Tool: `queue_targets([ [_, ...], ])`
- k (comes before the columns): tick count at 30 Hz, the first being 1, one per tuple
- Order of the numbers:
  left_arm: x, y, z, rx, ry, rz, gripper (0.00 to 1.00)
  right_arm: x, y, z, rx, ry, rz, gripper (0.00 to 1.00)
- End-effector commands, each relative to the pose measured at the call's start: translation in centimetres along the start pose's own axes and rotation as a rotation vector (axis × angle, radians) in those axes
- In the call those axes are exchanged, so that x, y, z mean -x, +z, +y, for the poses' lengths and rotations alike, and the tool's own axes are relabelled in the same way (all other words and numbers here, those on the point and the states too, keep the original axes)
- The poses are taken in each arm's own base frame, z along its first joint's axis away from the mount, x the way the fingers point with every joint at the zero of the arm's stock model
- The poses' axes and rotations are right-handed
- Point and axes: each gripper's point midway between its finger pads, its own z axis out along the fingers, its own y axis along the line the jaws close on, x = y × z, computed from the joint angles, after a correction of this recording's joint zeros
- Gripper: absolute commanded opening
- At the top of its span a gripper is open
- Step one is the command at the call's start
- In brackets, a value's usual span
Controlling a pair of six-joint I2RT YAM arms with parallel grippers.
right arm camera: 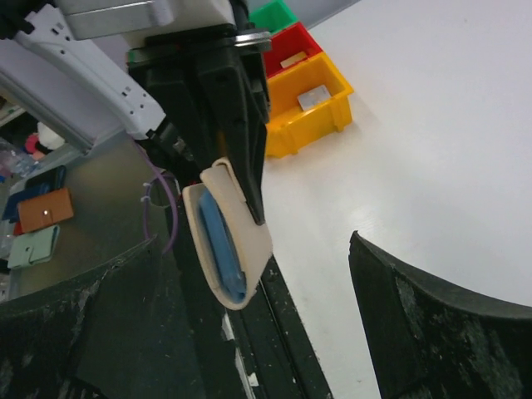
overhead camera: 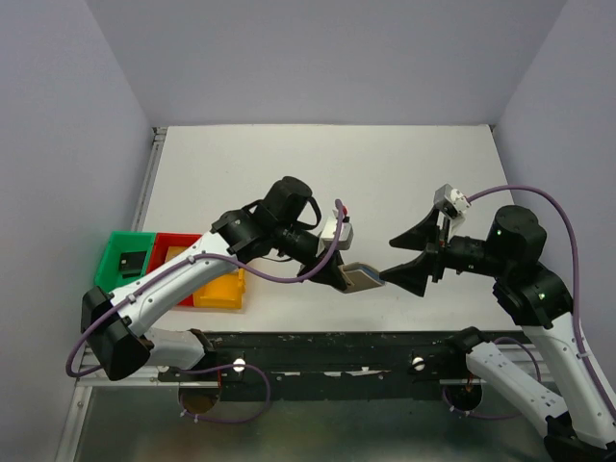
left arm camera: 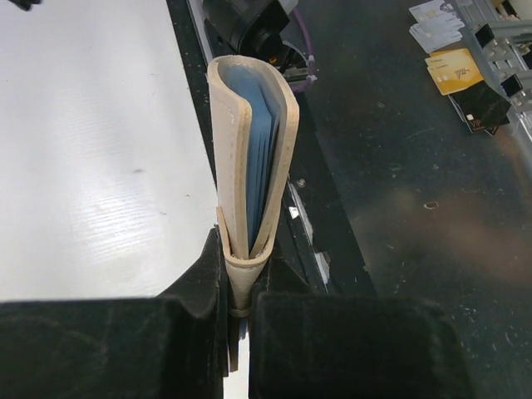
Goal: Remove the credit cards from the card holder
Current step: Remove the credit card from the card holder.
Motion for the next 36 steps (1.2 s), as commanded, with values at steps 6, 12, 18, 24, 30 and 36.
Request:
queue_targets([
  [6,2.3,0.4,0.1,-0.082,-0.048,-0.018,0.01,0.2,0.8,2.2,0.139,0.014,0.024,1.00],
  [12,3.4,0.7,0.6,-0.091,-0.067,-0.028,0.02,-1.0,2.3,0.8,0.075,0.036,0.094,0.98],
  [18,3.4,0.7,0.8,-0.083,-0.067,-0.028,0.02,-1.7,3.1,0.3,0.073,0.064,0.110,0.80],
  [24,3.0,0.7,0.9,-0.074,-0.069,-0.022,0.02,-2.0,3.5,0.2,0.090,0.086,0.124,0.46],
  [30,3.2,0.6,1.2,-0.044,-0.044,-0.023,0.16,-2.2,3.8,0.4,0.114,0.110,0.139,0.11],
  [36,3.4,-1.8,4.8,0.267,0.033,-0.052,0.57,-0.8,3.7,-0.2,0.048,0.119,0.092,0.00],
])
